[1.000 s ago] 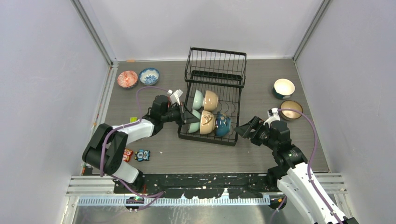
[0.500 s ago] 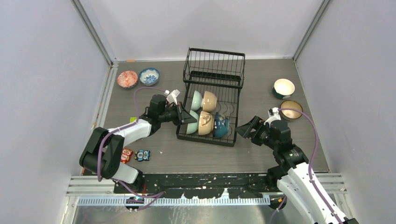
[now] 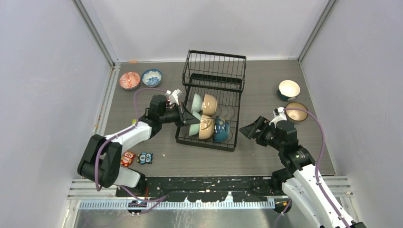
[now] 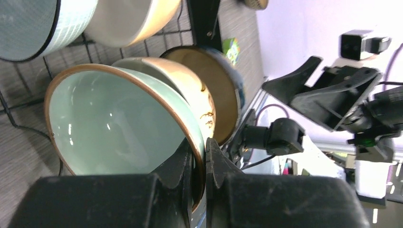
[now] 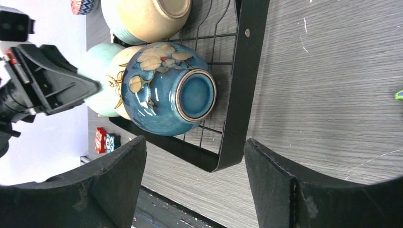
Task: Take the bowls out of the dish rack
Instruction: Pick up the bowl from the dish rack, then place the bowl at the center of the board.
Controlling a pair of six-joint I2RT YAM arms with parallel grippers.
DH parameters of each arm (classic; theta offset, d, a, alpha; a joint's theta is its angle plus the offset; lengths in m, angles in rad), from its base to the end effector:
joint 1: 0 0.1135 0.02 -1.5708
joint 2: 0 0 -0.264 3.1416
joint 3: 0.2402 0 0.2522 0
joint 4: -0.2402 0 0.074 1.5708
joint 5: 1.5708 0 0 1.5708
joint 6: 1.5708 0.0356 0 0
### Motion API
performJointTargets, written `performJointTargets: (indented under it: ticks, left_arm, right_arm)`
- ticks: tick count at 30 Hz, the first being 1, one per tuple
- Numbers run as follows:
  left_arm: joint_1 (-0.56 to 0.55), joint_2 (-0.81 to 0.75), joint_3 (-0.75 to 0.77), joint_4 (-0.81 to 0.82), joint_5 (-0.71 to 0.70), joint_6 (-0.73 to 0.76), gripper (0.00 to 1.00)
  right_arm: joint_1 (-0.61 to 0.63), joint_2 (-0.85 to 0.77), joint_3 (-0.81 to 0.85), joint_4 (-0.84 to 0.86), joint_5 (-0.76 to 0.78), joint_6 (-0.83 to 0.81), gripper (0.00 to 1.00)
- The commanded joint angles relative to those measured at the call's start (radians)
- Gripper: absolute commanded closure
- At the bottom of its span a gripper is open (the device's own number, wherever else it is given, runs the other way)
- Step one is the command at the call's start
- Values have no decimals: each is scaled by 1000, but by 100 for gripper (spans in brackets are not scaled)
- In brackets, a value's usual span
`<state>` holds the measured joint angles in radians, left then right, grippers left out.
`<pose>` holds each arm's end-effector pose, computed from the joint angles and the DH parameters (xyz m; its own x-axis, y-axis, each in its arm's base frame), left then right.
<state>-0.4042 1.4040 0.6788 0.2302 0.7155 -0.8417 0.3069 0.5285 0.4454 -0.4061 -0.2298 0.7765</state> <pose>0.2556 -0.1348 0.2083 -0.9081 -0.2237 -0.3538 0.2256 0.4504 -0.8639 0.1282 0.0491 0.2350 -0.6600 0.5067 -0.5547 -0.0326 0.7183 0.6950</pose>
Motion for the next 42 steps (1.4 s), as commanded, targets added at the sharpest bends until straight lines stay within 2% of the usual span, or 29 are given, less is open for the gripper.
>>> performJointTargets:
  ticks: [1, 17, 23, 29, 37, 42]
  left_arm:
    - [21, -66, 33, 222, 74, -76, 100]
    - [73, -113, 23, 207, 133, -86, 100]
    - [73, -211, 26, 187, 152, -98, 100]
    - [73, -290, 72, 98, 151, -67, 100]
    - [73, -328, 85, 139, 163, -109, 100]
    - [70, -400, 125, 3, 179, -27, 100]
  right_arm:
    - [6, 16, 33, 28, 3, 4, 21]
    - [6, 22, 40, 38, -7, 0, 21]
    - [8, 59, 102, -20, -34, -27, 21]
    - [8, 53, 123, -20, -33, -17, 21]
    - [8, 32, 154, -47, -30, -32, 21]
    - [9, 25, 216, -107, -51, -71, 21]
